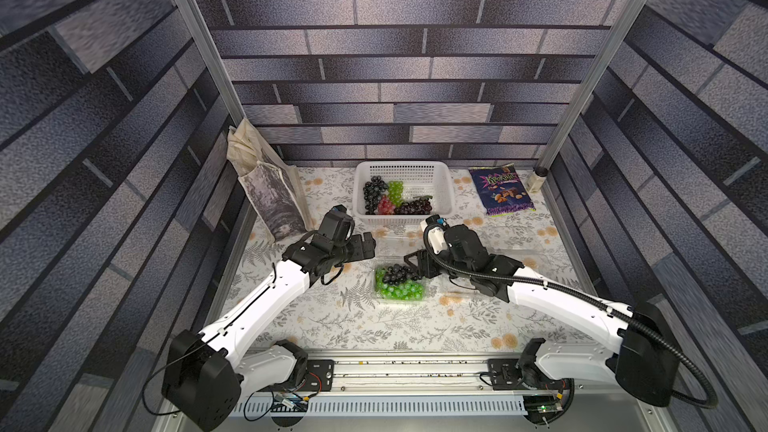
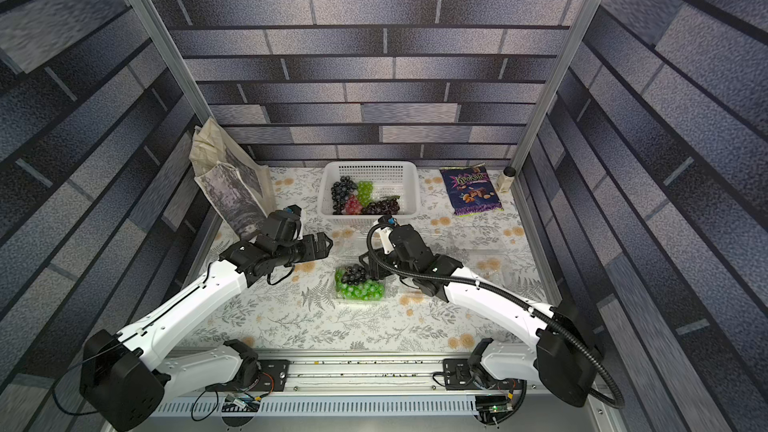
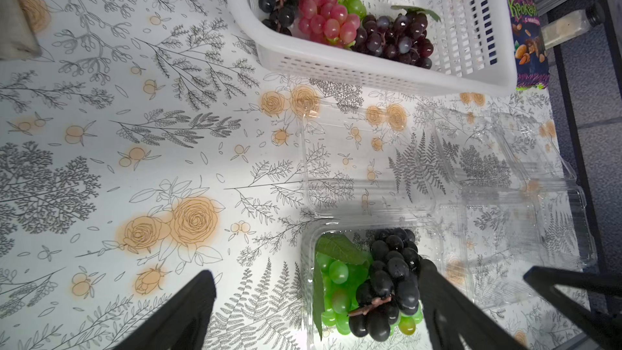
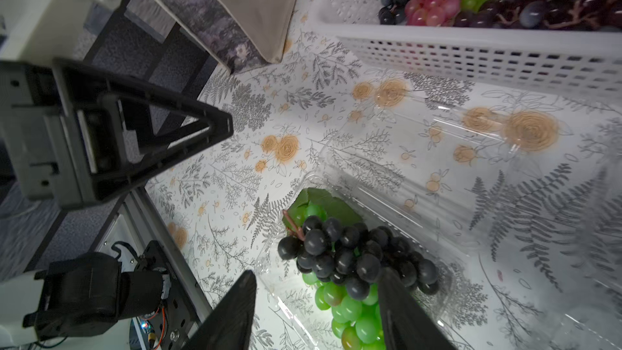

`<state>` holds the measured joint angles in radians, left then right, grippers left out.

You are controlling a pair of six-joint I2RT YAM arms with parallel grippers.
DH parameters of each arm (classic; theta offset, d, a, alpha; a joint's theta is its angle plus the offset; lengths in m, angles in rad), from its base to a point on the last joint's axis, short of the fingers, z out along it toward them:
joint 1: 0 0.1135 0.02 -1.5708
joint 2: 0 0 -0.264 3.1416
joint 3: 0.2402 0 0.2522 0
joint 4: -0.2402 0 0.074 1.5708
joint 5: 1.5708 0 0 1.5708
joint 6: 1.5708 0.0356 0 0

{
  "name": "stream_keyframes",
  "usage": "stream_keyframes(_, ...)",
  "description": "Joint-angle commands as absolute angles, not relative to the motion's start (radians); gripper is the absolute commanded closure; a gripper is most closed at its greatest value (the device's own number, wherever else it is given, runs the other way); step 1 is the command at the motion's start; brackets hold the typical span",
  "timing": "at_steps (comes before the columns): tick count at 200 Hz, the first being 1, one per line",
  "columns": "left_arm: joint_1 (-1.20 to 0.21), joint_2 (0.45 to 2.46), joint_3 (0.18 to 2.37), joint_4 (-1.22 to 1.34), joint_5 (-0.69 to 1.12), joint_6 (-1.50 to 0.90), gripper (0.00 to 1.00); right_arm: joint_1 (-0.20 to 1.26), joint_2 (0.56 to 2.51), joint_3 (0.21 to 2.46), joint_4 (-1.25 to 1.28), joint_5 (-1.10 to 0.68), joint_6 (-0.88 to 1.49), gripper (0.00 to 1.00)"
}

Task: Pack grapes into containers
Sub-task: Place the grape into the packing box, then close the packing box at the center of the board.

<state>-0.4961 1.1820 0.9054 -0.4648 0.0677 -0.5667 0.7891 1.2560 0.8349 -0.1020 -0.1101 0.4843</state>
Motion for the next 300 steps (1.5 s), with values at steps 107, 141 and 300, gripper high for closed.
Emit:
stream_keyframes(107, -0.503, 1.398, 0.88, -0.222, 0.186, -0.605, 0.03, 0.613, 1.56, 0.952, -0.152, -0.165, 0.588, 0.37)
stream_keyframes(141, -0.498, 1.45, 0.901, -0.201, 0.19, -0.601, 0.04, 0.611, 1.612, 1.008, -0.214, -0.125, 0.574, 0.36)
stream_keyframes(300, -0.468, 1.582, 0.941, -0.104, 0.264, -0.607, 0.04, 0.597, 1.77, 1.056, -0.171, -0.145, 0.609, 0.33)
